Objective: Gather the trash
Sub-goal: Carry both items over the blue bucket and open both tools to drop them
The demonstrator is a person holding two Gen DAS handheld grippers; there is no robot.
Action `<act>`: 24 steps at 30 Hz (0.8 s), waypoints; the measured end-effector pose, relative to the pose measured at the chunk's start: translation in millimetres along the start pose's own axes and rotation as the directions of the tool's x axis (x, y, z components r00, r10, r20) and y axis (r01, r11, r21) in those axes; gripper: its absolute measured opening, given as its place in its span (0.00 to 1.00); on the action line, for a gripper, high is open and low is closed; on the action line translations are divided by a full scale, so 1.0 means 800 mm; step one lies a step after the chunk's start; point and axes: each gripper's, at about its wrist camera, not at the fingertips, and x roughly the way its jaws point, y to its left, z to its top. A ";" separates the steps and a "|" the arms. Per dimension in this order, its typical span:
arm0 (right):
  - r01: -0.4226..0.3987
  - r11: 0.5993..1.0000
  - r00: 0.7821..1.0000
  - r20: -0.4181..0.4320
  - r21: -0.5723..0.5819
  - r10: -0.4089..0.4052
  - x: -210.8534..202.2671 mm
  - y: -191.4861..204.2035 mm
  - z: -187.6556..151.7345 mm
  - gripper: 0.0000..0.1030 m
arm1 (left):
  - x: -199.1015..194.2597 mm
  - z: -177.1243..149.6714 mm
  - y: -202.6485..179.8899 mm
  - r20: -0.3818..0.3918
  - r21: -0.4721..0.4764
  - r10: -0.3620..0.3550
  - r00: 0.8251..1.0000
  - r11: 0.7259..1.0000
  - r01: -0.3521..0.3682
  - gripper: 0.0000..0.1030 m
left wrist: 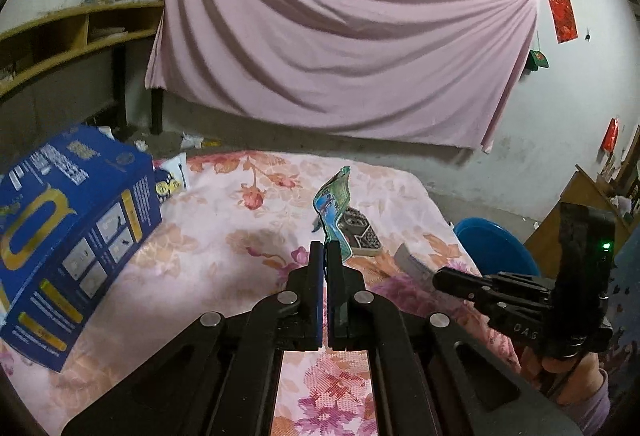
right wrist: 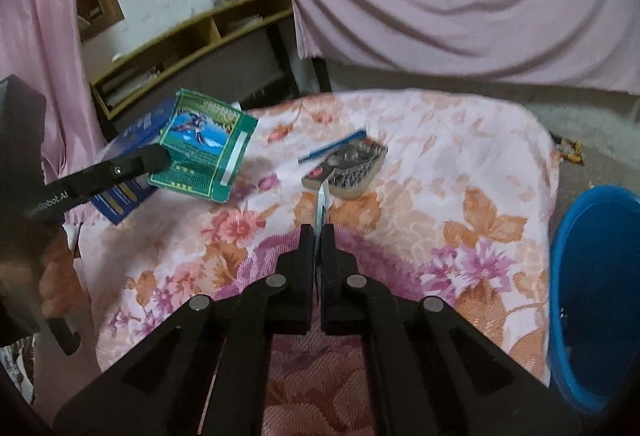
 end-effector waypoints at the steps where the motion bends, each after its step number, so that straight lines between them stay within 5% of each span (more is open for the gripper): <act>1: 0.009 1.000 1.000 0.019 -0.004 -0.009 -0.004 0.001 0.000 0.28 | -0.003 0.001 -0.001 0.011 0.012 0.004 1.000 1.000 -0.005 0.00; 5: 0.043 0.999 0.992 0.119 -0.027 -0.040 -0.027 0.007 0.001 0.28 | -0.012 0.006 -0.019 0.069 0.047 0.010 0.998 0.999 -0.013 0.00; 10: 0.093 0.995 0.949 0.305 -0.039 -0.077 -0.070 0.008 0.004 0.28 | -0.022 0.020 -0.051 0.150 0.110 -0.019 0.988 0.994 0.003 0.00; 15: 0.151 0.988 0.871 0.474 -0.013 -0.127 -0.119 0.002 0.002 0.28 | -0.028 0.030 -0.090 0.219 0.177 -0.071 0.973 0.984 0.032 0.00; 24: 0.266 0.958 0.688 0.675 0.106 -0.266 -0.202 -0.025 -0.016 0.28 | -0.021 0.055 -0.172 0.274 0.275 -0.221 0.936 0.951 0.144 0.00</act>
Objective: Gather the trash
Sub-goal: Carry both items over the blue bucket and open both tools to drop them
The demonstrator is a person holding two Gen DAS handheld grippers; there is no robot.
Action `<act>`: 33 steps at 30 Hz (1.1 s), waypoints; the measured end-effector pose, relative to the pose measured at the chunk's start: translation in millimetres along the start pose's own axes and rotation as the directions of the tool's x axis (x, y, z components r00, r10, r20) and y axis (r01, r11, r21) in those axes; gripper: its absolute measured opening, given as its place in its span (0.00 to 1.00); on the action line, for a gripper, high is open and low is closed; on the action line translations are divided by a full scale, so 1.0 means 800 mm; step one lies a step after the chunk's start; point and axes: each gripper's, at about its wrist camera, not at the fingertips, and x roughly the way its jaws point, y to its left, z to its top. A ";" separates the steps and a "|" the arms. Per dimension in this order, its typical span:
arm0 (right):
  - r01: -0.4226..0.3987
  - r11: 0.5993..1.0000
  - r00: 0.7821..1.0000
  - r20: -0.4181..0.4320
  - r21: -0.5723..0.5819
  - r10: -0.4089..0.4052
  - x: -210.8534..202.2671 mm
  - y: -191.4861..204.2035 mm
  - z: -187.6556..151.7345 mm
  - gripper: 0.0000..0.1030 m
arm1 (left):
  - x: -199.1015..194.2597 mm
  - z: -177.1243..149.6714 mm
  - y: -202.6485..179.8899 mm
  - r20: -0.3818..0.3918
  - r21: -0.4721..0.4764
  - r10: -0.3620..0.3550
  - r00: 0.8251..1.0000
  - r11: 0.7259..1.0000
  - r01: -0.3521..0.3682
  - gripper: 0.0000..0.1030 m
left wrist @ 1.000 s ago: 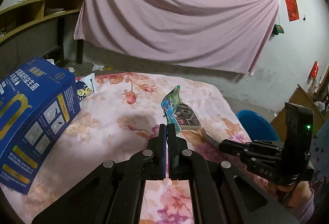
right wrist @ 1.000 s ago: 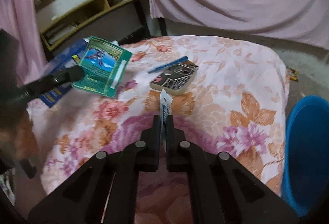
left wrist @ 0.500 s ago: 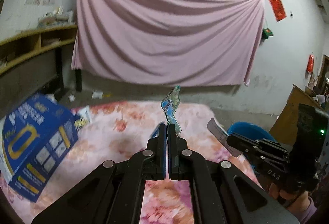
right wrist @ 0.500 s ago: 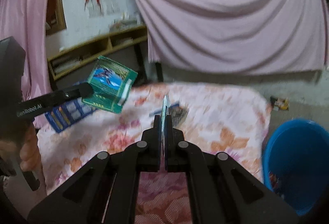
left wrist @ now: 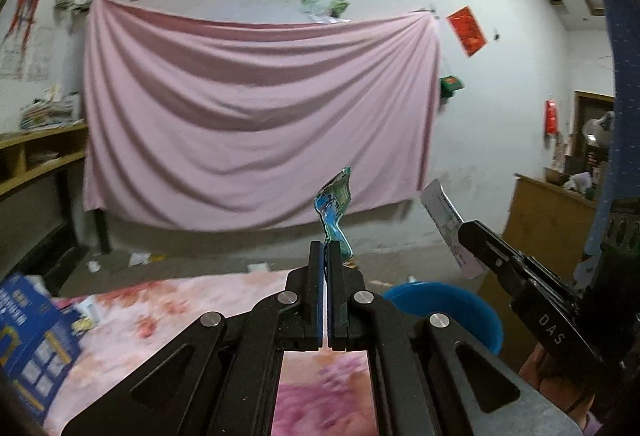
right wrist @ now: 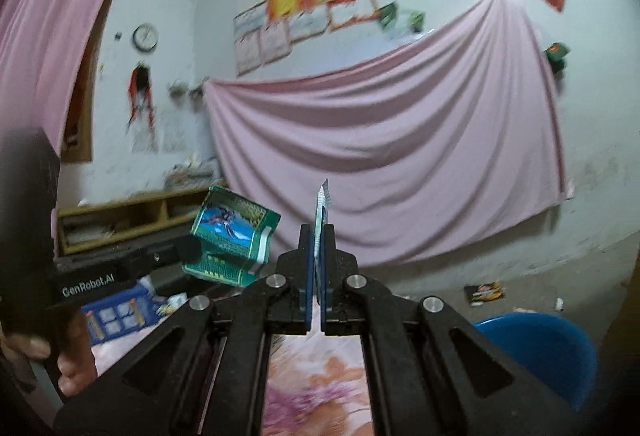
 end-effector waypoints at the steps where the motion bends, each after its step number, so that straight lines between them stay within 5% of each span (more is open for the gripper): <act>1: 0.020 1.000 1.000 0.018 0.013 -0.021 -0.006 -0.008 0.003 0.28 | 0.005 0.003 -0.008 0.004 0.006 -0.018 1.000 1.000 0.018 0.00; 14: 0.278 0.957 0.959 0.032 0.084 -0.282 -0.036 -0.099 0.004 0.28 | 0.091 0.007 -0.112 -0.024 0.044 -0.193 0.981 0.980 0.193 0.00; 24: 0.380 0.919 0.917 -0.175 0.103 -0.359 -0.023 -0.154 -0.028 0.28 | 0.163 -0.019 -0.143 -0.217 -0.043 -0.259 0.941 0.966 0.256 0.00; 33: 0.401 0.896 0.878 -0.360 0.191 -0.316 0.001 -0.195 -0.058 0.29 | 0.197 -0.043 -0.141 -0.369 -0.137 -0.249 0.896 0.968 0.212 0.00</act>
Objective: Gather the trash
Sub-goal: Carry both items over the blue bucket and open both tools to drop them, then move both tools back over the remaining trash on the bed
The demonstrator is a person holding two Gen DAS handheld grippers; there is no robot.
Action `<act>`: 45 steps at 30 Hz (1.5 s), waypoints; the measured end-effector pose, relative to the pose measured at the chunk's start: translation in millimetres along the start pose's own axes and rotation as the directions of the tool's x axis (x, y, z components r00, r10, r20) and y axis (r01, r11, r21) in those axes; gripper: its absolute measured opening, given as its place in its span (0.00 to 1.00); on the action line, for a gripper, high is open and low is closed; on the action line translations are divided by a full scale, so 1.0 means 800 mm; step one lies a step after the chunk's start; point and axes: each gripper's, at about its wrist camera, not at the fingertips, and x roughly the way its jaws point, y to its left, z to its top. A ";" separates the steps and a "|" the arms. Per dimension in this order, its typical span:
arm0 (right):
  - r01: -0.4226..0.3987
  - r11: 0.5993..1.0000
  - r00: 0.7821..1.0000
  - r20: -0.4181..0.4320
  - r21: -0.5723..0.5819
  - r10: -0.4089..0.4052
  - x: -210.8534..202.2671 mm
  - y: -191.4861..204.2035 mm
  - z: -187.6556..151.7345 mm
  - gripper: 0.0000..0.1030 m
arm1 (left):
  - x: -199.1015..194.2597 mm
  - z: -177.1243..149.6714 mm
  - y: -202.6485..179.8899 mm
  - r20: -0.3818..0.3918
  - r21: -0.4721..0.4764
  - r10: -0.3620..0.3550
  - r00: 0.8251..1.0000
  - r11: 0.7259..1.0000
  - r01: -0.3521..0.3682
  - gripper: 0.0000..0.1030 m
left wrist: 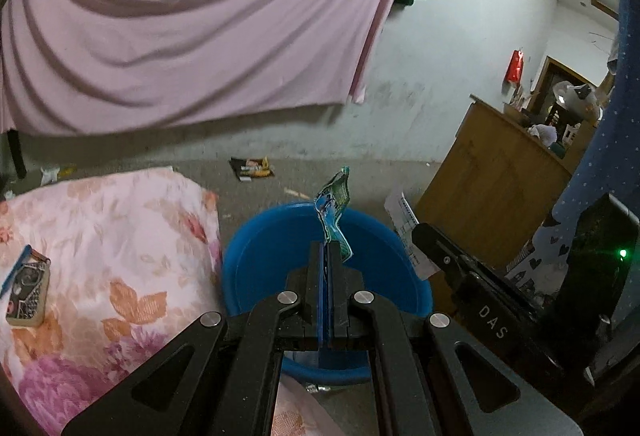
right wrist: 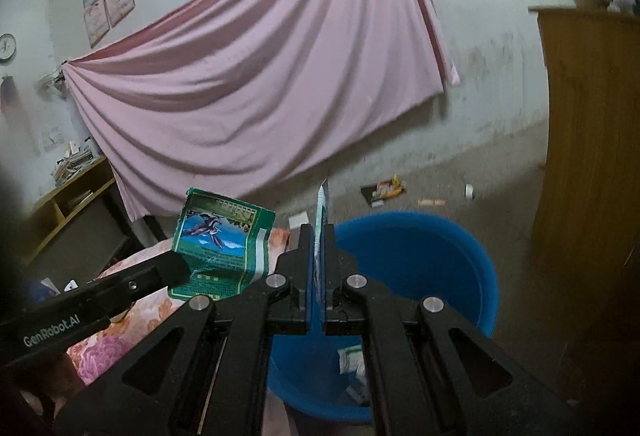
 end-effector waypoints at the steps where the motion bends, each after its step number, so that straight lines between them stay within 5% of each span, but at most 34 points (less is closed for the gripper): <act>1: 0.004 1.000 1.000 -0.010 0.006 -0.004 0.002 -0.002 -0.001 0.29 | 0.003 -0.001 0.001 -0.007 -0.004 0.001 1.000 1.000 -0.001 0.00; 7: 0.013 1.000 0.999 -0.036 0.005 -0.013 0.007 -0.003 -0.005 0.31 | 0.019 -0.002 0.009 -0.087 -0.044 -0.016 0.996 0.999 0.012 0.08; 10: 0.020 1.000 0.999 -0.034 0.005 -0.020 0.005 -0.002 -0.004 0.32 | 0.017 -0.005 0.019 -0.081 -0.078 -0.026 0.996 0.997 0.020 0.30; 14: 0.021 1.000 1.000 -0.017 0.003 -0.020 0.002 0.003 -0.001 0.38 | 0.007 -0.007 0.029 -0.057 -0.104 -0.009 0.998 0.995 0.004 0.31; 18: 0.016 1.000 1.000 0.014 -0.026 -0.015 -0.004 0.012 0.001 0.54 | -0.017 -0.007 0.041 0.005 -0.098 0.063 0.998 0.993 -0.062 0.33; 24: -0.012 0.997 0.993 0.118 -0.077 0.021 -0.025 0.045 0.009 0.89 | -0.070 -0.009 0.061 0.147 -0.099 0.166 0.975 0.983 -0.153 0.53; 26: -0.031 0.996 0.988 0.151 -0.087 0.044 -0.032 0.055 0.012 0.98 | -0.093 -0.010 0.071 0.202 -0.111 0.210 0.957 0.975 -0.191 0.64; 28: -0.048 0.994 0.978 0.197 -0.099 0.067 -0.039 0.071 0.014 1.00 | -0.114 -0.011 0.081 0.255 -0.132 0.253 0.933 0.965 -0.226 0.89; 30: -0.065 0.991 0.968 0.233 -0.113 0.090 -0.044 0.088 0.016 1.00 | -0.137 -0.010 0.090 0.306 -0.155 0.307 0.901 0.950 -0.271 0.95; 45: -0.164 0.938 0.888 0.370 -0.304 0.275 -0.062 0.210 0.000 1.00 | -0.263 -0.055 0.179 0.458 -0.235 0.533 0.711 0.844 -0.482 0.98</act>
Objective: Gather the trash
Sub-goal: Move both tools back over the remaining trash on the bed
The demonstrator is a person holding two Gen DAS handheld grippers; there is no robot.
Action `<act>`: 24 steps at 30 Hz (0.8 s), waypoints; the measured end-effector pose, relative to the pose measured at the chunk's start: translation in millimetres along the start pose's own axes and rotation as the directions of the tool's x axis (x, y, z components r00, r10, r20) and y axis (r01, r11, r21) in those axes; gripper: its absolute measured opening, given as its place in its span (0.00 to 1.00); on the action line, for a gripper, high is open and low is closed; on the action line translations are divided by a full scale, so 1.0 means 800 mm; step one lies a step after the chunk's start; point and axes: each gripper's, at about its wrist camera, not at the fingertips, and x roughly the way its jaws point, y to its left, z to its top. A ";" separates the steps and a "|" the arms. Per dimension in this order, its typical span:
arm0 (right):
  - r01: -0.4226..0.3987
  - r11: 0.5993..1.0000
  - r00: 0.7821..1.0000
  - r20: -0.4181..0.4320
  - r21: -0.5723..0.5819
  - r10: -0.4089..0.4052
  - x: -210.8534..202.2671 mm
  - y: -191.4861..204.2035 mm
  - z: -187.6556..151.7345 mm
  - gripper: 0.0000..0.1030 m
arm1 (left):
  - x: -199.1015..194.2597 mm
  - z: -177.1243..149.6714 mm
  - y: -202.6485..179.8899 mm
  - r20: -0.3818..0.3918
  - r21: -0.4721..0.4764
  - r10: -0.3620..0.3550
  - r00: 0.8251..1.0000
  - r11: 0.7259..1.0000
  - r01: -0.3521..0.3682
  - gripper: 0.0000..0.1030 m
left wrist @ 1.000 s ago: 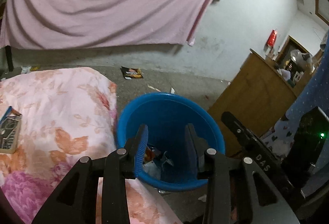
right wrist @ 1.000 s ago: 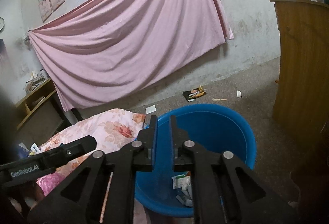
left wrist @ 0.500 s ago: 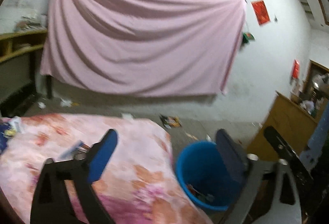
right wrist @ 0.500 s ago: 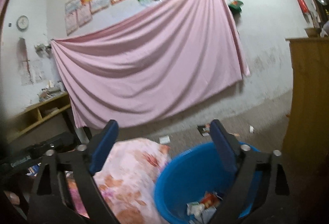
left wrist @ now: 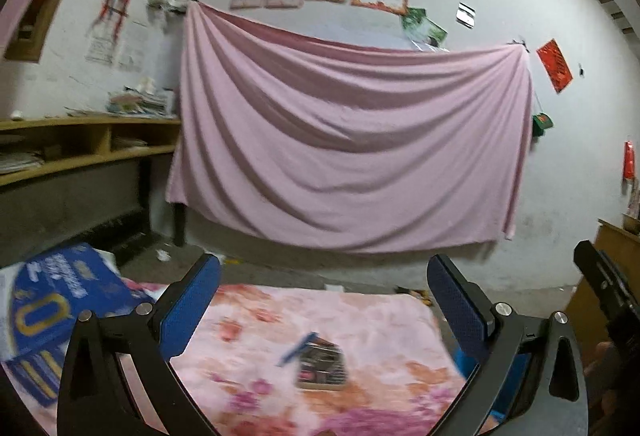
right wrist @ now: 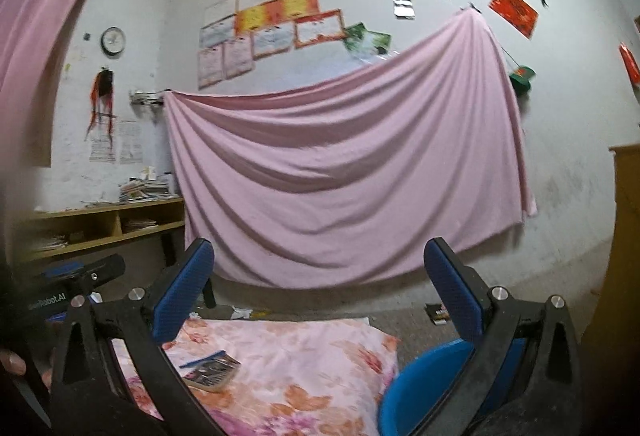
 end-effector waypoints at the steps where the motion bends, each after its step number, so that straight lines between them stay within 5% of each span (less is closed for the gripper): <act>1: -0.002 1.000 1.000 0.004 -0.011 0.002 0.002 0.009 0.000 1.00 | -0.003 -0.001 0.009 0.005 -0.003 0.009 1.000 1.000 -0.009 0.98; 17: -0.066 0.992 0.997 -0.056 -0.110 0.061 0.036 0.084 -0.025 1.00 | -0.019 -0.010 0.088 0.039 0.046 0.060 0.997 0.997 -0.062 0.98; 24: -0.095 0.991 0.971 -0.227 -0.091 0.072 0.079 0.096 -0.045 1.00 | 0.005 -0.021 0.097 -0.054 0.091 0.006 0.999 0.996 -0.001 0.98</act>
